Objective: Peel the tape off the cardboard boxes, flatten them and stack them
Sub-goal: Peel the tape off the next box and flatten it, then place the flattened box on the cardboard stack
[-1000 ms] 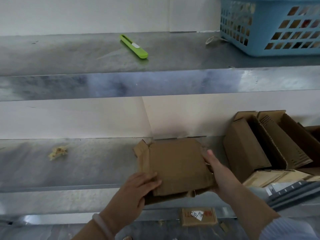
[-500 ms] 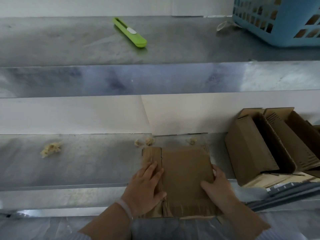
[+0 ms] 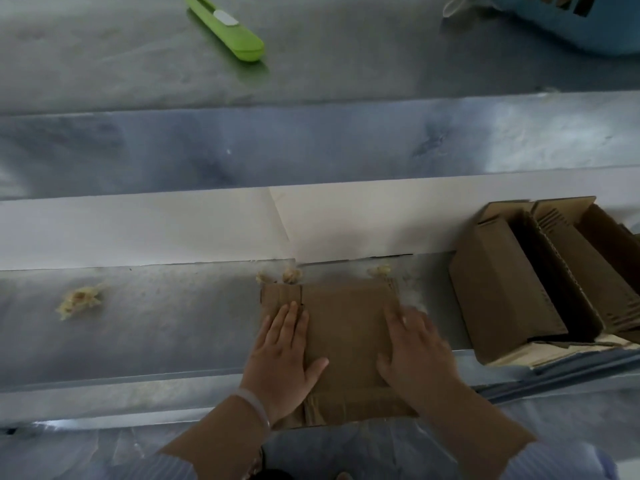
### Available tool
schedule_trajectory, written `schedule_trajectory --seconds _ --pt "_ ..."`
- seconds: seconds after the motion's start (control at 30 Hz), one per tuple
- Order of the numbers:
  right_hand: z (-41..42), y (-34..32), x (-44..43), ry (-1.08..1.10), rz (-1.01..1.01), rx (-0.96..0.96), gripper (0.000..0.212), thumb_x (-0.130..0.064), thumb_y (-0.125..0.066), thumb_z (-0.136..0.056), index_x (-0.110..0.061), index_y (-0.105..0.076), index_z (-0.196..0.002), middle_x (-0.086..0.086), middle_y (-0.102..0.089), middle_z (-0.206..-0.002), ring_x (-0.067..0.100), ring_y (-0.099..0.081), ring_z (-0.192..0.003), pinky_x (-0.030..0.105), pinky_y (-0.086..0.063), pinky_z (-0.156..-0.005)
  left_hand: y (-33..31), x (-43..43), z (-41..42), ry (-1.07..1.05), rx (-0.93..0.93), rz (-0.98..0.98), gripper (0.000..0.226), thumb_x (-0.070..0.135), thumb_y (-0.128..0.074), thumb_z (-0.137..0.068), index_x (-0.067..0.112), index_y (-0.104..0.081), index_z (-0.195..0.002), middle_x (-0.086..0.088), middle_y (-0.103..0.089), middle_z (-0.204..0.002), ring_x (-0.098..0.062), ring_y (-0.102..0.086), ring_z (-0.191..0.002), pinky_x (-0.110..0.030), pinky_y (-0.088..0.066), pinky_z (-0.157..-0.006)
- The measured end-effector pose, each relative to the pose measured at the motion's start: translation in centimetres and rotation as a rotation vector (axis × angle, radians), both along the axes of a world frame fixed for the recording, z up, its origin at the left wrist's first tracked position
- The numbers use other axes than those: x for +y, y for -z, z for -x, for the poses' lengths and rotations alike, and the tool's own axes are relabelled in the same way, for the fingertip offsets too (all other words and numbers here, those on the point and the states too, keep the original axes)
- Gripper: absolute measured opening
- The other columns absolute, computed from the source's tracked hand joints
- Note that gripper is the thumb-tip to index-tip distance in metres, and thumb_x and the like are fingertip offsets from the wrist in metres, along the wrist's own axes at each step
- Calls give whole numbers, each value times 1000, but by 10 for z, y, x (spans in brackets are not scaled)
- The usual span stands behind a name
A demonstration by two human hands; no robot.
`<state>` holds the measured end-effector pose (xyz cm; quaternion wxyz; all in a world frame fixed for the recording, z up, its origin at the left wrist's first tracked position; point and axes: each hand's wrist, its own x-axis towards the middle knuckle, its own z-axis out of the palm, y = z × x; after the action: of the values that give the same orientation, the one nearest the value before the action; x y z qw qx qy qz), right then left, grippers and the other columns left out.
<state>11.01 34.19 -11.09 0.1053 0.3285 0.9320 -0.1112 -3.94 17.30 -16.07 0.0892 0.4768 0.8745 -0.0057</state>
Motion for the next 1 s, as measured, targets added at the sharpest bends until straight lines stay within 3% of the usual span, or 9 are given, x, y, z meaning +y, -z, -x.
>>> schedule_trajectory --seconds 0.13,0.27,0.33,0.43,0.57,0.67,0.8,0.9,1.0 --pt "24 21 3 -220 21 -12 88 -70 -7 -79 -28 0 -156 0 11 -163 21 8 -150 34 8 -120 -2 13 7 -11 -12 -19 82 70 -17 -91 11 -46 -141 -12 -42 -148 -27 -40 -136 -41 -16 -112" --pt "36 38 8 -172 -1 -47 85 -76 -11 -88 -24 -29 -152 13 -25 -159 29 -24 -146 49 -12 -113 3 19 13 -31 -20 -54 89 77 -10 -85 20 -16 -153 -11 -5 -161 -26 -5 -148 -41 -3 -116" --pt "37 41 10 -182 -29 -23 88 -79 -4 -85 -28 -18 -155 11 -11 -162 26 -11 -150 49 -6 -116 4 20 13 -45 -32 -73 94 81 4 -79 25 1 -154 -8 16 -159 -23 15 -147 -42 5 -117" --pt "36 45 15 -216 -42 -2 87 -81 3 -80 -34 15 -152 -1 28 -156 18 23 -147 46 12 -118 3 21 13 -53 -42 -47 98 84 9 -72 28 7 -153 -6 22 -158 -21 20 -146 -41 7 -119" --pt "37 45 26 -215 71 45 79 -67 -17 -88 -33 9 -154 -12 24 -154 8 22 -145 35 16 -119 1 16 28 -27 -185 -61 91 77 -7 -73 33 10 -151 5 30 -153 -10 28 -141 -31 19 -116" --pt "26 42 39 -129 238 177 66 -42 -40 -101 -28 -6 -156 -22 11 -155 4 9 -148 29 4 -122 -1 6 36 -8 -246 -132 85 70 -7 -76 32 -1 -152 11 22 -155 -9 20 -145 -28 14 -117" --pt "2 38 38 123 172 192 76 -57 -46 -94 -25 -14 -156 -7 -15 -160 14 -13 -147 32 -15 -120 -3 -12 21 -334 -230 -295 86 72 -38 -84 24 -18 -152 2 -14 -155 -19 -16 -141 -34 -16 -117" --pt "-9 36 32 264 104 252 64 -56 -57 -88 -23 -47 -142 -2 -47 -136 19 -41 -126 36 -36 -109 -8 -27 14 -540 -174 -267 72 65 -48 -85 25 -37 -143 -2 -45 -134 -21 -43 -122 -37 -37 -105" --pt "-14 30 27 405 280 314 43 -42 -65 -87 -21 -60 -124 -1 -61 -117 19 -57 -105 38 -50 -93 -14 -33 10 -628 -328 -247 62 60 -57 -83 24 -48 -133 0 -59 -121 -21 -57 -108 -38 -49 -94"
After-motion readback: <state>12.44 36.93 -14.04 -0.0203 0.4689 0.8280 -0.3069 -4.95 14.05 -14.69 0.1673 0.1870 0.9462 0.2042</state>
